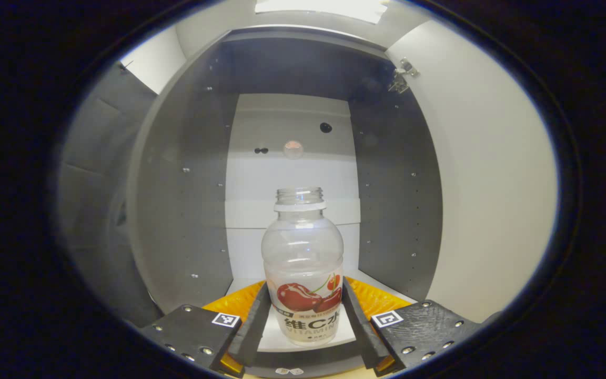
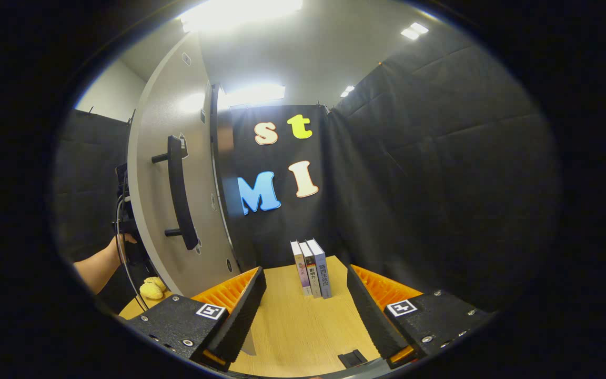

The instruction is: Open the cabinet door with the right hand, grasp the bottle in the cabinet with the left hand and place it on the coaster, then close the cabinet door with the right hand.

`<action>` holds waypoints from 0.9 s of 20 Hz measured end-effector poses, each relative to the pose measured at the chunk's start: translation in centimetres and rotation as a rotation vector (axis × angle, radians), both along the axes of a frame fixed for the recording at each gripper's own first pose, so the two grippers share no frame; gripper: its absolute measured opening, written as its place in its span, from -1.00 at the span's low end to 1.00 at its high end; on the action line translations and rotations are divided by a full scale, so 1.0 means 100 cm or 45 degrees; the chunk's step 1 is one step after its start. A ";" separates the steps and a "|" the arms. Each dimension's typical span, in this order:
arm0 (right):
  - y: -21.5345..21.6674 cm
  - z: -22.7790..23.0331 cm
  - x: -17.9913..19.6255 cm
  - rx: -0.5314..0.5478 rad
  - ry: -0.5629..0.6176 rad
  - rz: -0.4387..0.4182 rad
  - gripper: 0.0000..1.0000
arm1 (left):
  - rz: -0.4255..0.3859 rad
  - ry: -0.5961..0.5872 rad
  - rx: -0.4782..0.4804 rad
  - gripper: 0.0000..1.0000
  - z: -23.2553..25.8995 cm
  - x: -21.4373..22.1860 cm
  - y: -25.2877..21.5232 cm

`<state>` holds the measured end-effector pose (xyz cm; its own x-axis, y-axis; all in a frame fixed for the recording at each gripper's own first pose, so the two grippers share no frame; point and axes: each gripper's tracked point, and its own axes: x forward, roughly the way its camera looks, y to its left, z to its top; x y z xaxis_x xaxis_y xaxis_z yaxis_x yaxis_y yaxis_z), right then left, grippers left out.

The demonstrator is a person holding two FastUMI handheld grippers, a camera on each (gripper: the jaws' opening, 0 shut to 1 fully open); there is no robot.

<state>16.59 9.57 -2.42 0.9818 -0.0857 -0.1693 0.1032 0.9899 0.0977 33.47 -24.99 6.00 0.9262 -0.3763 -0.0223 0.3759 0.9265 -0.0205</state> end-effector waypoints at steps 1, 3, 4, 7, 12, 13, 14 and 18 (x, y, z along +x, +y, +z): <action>0.000 -0.001 0.001 -0.002 0.001 0.016 0.90 | 0.009 -0.003 -0.004 0.59 -0.002 -0.003 0.001; 0.000 -0.001 0.001 0.007 -0.002 0.045 0.90 | 0.024 -0.010 -0.014 0.59 -0.002 -0.007 0.004; 0.001 -0.001 0.001 0.018 -0.003 0.060 0.90 | 0.031 -0.013 -0.019 0.59 -0.003 -0.011 0.008; 0.000 -0.003 0.002 0.030 -0.003 0.100 0.90 | 0.066 -0.037 -0.014 0.59 0.000 -0.040 0.029; 0.001 -0.009 0.006 0.037 0.012 0.162 0.90 | 0.112 -0.029 -0.017 0.59 -0.019 -0.091 0.065; 0.001 -0.010 0.007 0.041 0.012 0.174 0.90 | 0.120 -0.027 -0.016 0.59 -0.023 -0.098 0.069; 0.002 -0.010 0.007 0.041 0.011 0.187 0.91 | 0.126 -0.023 -0.016 0.59 -0.027 -0.106 0.072; 0.002 -0.013 0.009 0.029 0.008 0.218 0.90 | 0.140 -0.006 -0.017 0.59 -0.050 -0.136 0.082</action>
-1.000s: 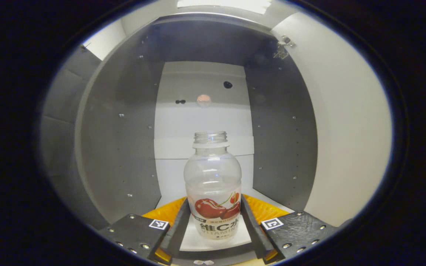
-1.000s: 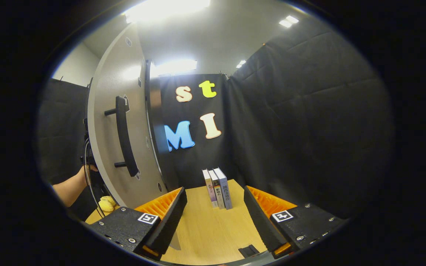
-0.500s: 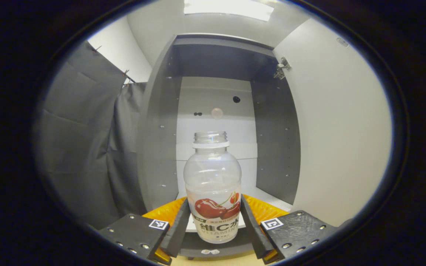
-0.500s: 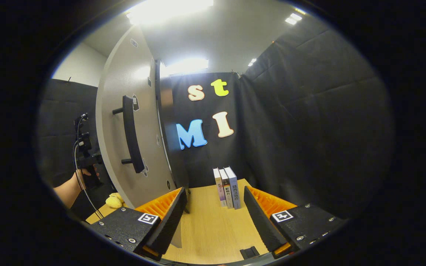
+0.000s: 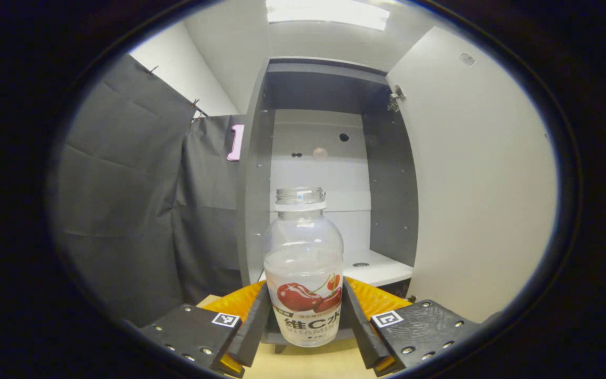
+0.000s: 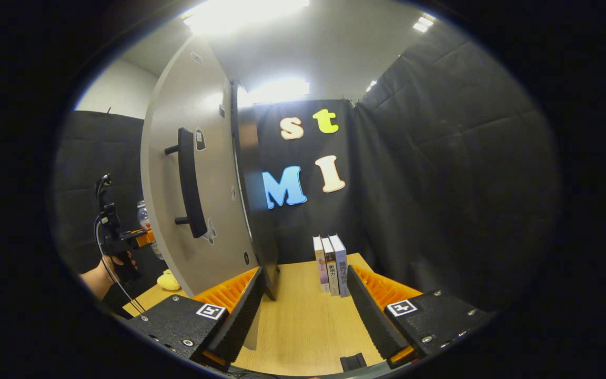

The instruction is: Open the cabinet door with the right hand, grasp the bottle in the cabinet with the left hand and place it on the coaster, then close the cabinet door with the right hand.

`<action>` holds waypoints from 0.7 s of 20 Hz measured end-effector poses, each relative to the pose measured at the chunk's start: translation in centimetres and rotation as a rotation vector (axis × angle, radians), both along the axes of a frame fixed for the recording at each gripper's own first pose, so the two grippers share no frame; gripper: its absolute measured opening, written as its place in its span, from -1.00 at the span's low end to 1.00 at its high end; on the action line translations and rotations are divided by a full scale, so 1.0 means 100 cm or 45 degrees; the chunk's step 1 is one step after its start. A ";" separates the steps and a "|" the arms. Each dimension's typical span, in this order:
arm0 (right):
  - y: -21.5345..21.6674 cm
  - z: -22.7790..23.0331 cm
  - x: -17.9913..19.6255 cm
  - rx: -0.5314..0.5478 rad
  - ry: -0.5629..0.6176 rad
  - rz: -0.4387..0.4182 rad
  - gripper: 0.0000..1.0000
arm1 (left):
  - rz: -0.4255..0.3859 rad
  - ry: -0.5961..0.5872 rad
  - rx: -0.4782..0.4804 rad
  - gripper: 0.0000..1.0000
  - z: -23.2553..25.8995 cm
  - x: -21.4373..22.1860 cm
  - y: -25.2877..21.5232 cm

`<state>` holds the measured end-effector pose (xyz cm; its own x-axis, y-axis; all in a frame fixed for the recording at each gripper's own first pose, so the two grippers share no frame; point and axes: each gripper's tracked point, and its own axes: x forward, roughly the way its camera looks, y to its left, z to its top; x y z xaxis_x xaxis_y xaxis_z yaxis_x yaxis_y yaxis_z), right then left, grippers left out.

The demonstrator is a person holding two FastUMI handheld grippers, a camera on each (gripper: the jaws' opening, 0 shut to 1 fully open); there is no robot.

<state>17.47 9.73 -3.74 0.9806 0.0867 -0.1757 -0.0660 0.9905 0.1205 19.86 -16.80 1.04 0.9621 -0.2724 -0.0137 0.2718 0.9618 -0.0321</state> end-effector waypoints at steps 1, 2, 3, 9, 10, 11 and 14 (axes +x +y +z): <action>0.002 -0.001 0.001 0.008 -0.002 0.008 0.90 | 0.008 0.015 -0.001 0.59 -0.007 -0.007 0.003; 0.003 -0.001 0.001 0.016 -0.002 0.016 0.90 | 0.015 0.027 -0.006 0.59 -0.016 -0.013 0.006; 0.004 -0.003 0.002 0.020 -0.001 0.024 0.90 | 0.023 0.038 -0.008 0.59 -0.023 -0.020 0.009; 0.009 -0.013 0.004 0.036 0.028 0.050 0.90 | 0.080 0.063 -0.035 0.59 -0.060 -0.057 0.038; 0.010 -0.014 0.004 0.036 0.032 0.055 0.90 | 0.091 0.068 -0.039 0.59 -0.068 -0.061 0.043; 0.012 -0.016 0.005 0.034 0.036 0.058 0.90 | 0.101 0.070 -0.036 0.51 -0.076 -0.066 0.048; 0.018 -0.021 0.004 0.022 0.045 0.075 0.91 | 0.118 0.088 0.000 0.51 -0.098 -0.081 0.060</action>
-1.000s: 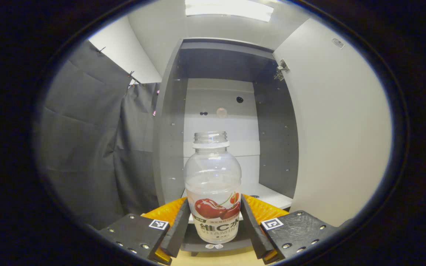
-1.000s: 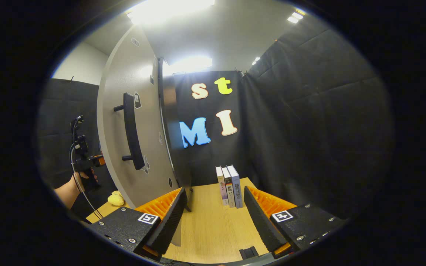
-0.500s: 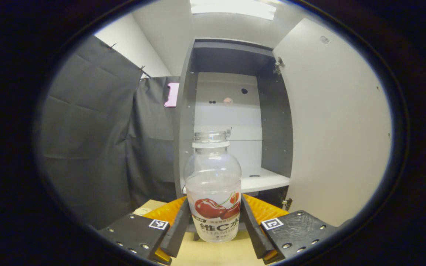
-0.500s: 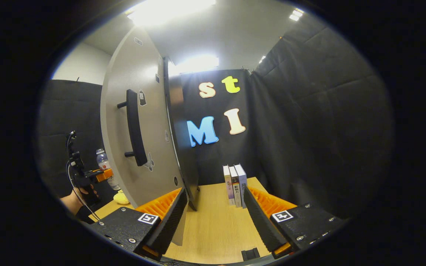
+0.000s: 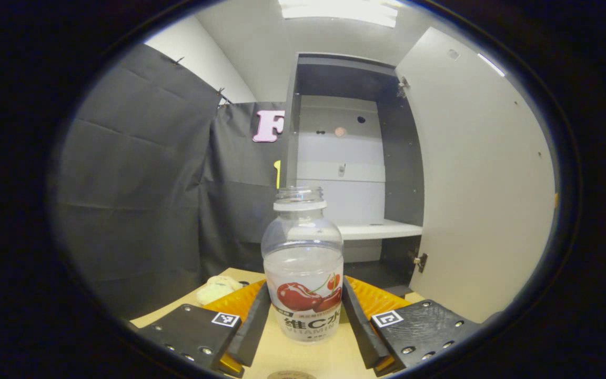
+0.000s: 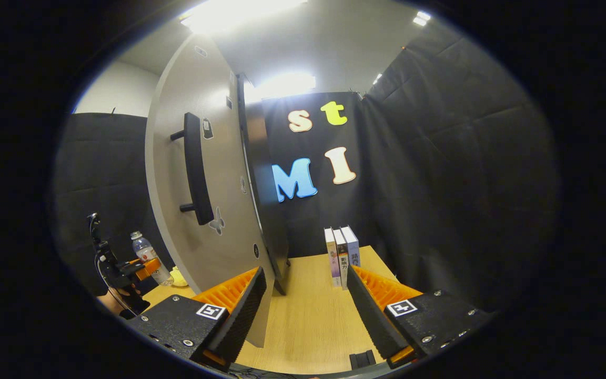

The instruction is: Open the cabinet door with the right hand, grasp the bottle in the cabinet with the left hand and place it on the coaster, then close the cabinet door with the right hand.

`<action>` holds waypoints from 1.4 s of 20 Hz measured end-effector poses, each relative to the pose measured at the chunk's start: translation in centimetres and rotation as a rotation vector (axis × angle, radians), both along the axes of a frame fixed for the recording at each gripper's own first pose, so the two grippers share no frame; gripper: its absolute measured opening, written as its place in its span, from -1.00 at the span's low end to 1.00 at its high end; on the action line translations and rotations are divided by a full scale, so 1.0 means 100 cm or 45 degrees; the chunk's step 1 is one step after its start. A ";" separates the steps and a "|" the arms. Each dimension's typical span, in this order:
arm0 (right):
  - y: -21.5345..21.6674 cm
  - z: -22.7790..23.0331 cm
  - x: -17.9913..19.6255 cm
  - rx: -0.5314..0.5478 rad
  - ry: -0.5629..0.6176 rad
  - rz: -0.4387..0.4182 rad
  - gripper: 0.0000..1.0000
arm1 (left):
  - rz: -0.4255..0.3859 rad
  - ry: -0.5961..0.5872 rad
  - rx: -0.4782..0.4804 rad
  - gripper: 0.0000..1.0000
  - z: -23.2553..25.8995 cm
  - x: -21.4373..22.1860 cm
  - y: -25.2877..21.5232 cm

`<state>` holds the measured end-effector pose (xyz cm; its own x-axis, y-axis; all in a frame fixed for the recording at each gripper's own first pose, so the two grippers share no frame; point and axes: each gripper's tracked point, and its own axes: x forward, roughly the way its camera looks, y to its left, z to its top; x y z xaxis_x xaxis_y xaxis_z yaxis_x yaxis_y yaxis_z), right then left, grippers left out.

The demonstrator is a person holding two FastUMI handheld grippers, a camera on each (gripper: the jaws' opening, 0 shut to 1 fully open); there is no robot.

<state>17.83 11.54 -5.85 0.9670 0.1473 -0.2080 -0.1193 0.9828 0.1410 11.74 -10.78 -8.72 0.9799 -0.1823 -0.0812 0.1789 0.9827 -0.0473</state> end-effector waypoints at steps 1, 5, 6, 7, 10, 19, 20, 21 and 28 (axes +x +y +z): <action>0.002 -0.003 0.001 -0.005 0.005 0.004 0.91 | 0.001 0.013 -0.001 0.51 -0.008 -0.005 0.003; 0.008 -0.012 0.005 -0.019 0.026 0.004 0.91 | 0.016 0.077 -0.035 0.52 -0.044 -0.022 0.013; 0.008 -0.013 0.006 -0.030 0.024 -0.003 0.91 | 0.016 0.091 -0.042 0.60 -0.052 -0.026 0.014; 0.008 -0.014 0.008 -0.038 0.022 -0.010 0.91 | 0.020 0.099 -0.047 0.52 -0.060 -0.032 0.015; 0.008 -0.014 0.012 -0.036 0.018 -0.024 0.91 | 0.025 0.127 -0.038 0.60 -0.083 -0.047 0.019; -0.004 -0.033 0.018 0.006 0.092 -0.065 0.91 | 0.032 0.261 -0.025 0.60 -0.159 -0.065 0.017; -0.005 -0.033 0.019 -0.001 0.094 -0.069 0.91 | 0.038 0.276 -0.036 0.53 -0.166 -0.066 0.017; -0.005 -0.033 0.019 -0.012 0.093 -0.073 0.91 | 0.044 0.294 -0.045 0.60 -0.174 -0.069 0.018; 0.000 -0.028 0.026 -0.040 0.079 -0.066 0.91 | 0.060 0.351 -0.022 0.54 -0.203 -0.078 0.017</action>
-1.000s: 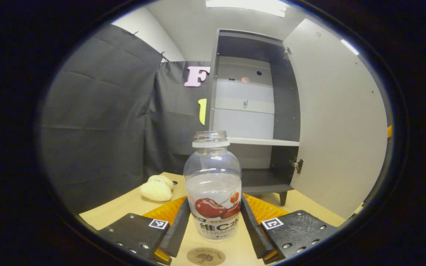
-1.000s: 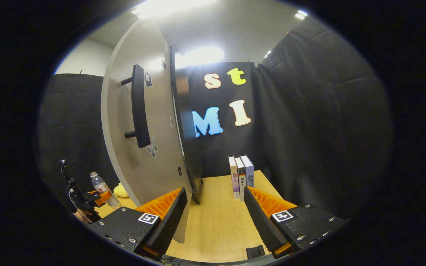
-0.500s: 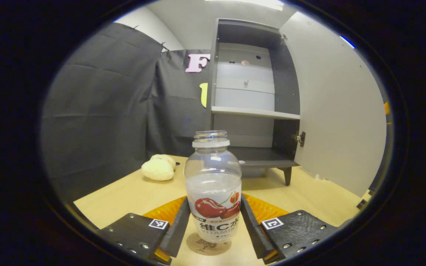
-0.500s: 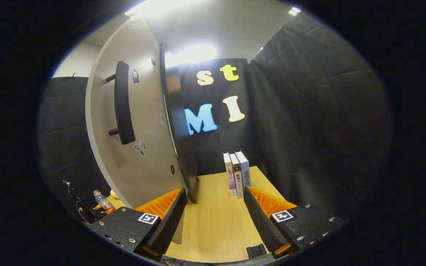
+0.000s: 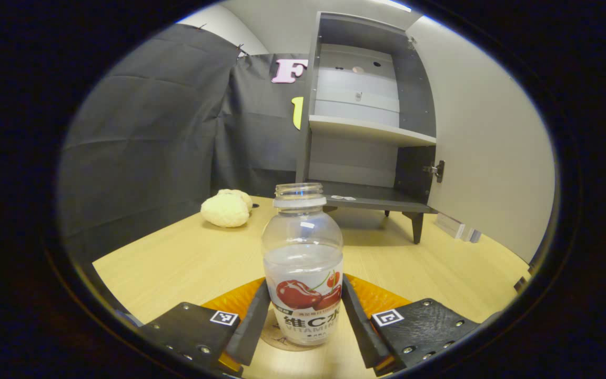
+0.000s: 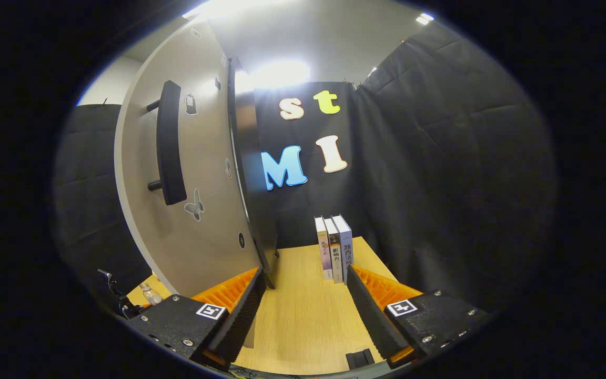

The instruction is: Open the cabinet door with the right hand, grasp the bottle in the cabinet with the left hand and place it on the coaster, then close the cabinet door with the right hand.

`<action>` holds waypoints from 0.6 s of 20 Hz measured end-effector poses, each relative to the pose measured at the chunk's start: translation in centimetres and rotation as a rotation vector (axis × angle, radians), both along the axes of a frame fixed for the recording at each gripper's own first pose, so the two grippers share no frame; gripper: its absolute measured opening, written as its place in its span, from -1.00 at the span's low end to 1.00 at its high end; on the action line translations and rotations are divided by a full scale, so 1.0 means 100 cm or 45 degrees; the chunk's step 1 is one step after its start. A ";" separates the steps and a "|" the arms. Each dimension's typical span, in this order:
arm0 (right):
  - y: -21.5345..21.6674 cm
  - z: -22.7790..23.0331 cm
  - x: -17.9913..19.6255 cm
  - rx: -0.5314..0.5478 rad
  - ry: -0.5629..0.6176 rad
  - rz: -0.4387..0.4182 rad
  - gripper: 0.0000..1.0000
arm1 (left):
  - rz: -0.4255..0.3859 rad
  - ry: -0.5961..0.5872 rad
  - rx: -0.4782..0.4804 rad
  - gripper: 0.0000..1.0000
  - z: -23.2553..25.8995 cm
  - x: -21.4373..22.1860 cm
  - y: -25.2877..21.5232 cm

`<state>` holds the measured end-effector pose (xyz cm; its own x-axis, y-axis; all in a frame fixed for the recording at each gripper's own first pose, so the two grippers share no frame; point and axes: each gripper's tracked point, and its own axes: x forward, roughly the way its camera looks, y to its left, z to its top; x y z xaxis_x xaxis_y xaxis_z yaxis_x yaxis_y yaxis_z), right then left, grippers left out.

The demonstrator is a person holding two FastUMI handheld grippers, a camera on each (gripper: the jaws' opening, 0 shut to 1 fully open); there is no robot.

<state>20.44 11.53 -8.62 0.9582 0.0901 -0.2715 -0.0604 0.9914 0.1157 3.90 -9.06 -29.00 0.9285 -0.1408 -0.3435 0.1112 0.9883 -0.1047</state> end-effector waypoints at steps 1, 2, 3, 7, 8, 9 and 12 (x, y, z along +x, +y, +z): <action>0.002 0.000 0.001 0.001 0.002 0.007 0.91 | -0.006 0.011 0.009 0.60 -0.002 -0.001 -0.001; 0.004 0.000 0.001 0.003 0.002 0.013 0.91 | -0.016 0.025 0.018 0.53 -0.003 -0.003 -0.002; 0.006 0.000 0.001 0.004 0.003 0.021 0.91 | -0.030 0.036 0.027 0.60 -0.003 -0.004 -0.005; 0.011 0.006 0.005 0.004 -0.015 0.040 0.90 | -0.040 0.004 0.092 0.65 0.016 -0.004 -0.003; 0.011 0.008 0.006 0.009 -0.021 0.043 0.91 | -0.043 -0.003 0.095 0.65 0.022 -0.004 -0.004; 0.012 0.009 0.006 0.015 -0.027 0.047 0.91 | -0.044 -0.010 0.094 0.65 0.027 -0.004 -0.006; 0.013 0.015 0.010 0.033 -0.041 0.056 0.91 | -0.045 -0.045 0.076 0.72 0.055 -0.004 -0.010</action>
